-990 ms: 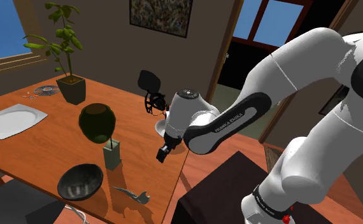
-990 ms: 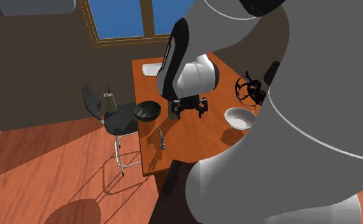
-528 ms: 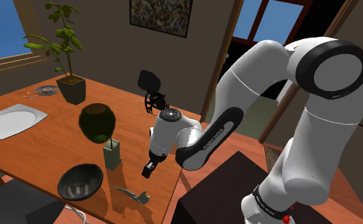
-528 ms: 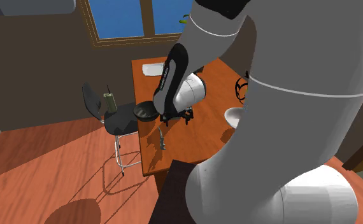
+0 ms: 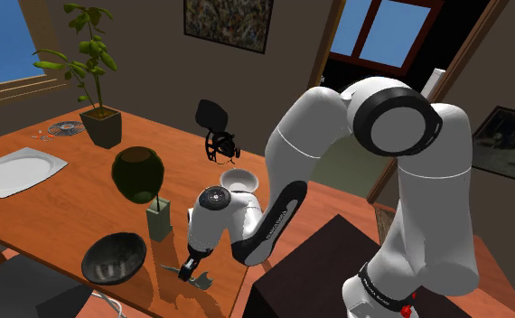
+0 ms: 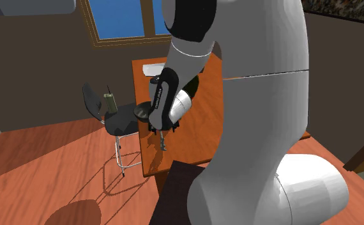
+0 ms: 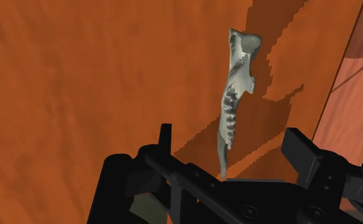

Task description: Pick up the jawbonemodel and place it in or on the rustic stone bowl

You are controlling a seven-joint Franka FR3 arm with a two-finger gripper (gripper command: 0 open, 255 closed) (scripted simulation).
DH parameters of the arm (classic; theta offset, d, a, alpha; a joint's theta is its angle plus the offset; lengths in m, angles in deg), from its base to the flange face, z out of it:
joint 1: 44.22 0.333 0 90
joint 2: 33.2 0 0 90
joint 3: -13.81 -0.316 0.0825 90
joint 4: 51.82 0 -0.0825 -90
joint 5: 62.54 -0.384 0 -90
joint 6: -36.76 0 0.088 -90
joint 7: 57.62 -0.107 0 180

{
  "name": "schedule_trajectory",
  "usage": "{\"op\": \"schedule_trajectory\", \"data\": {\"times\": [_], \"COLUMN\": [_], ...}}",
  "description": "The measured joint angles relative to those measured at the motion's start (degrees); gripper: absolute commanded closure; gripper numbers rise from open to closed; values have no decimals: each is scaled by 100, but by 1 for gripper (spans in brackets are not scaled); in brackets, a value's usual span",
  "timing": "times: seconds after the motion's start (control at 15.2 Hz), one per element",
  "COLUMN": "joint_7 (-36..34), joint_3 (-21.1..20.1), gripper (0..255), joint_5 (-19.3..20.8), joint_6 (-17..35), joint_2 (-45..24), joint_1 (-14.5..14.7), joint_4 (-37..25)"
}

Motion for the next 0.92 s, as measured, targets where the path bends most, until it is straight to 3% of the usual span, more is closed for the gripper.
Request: {"op": "schedule_trajectory", "data": {"times": [0.26, 0.92], "joint_7": [-259, -408], "joint_3": [277, 555], "gripper": [0, 0], "joint_5": [219, 350], "joint_6": [196, 453], "joint_2": [-558, -1133], "joint_1": [406, 639], "joint_4": [-413, -778]}}
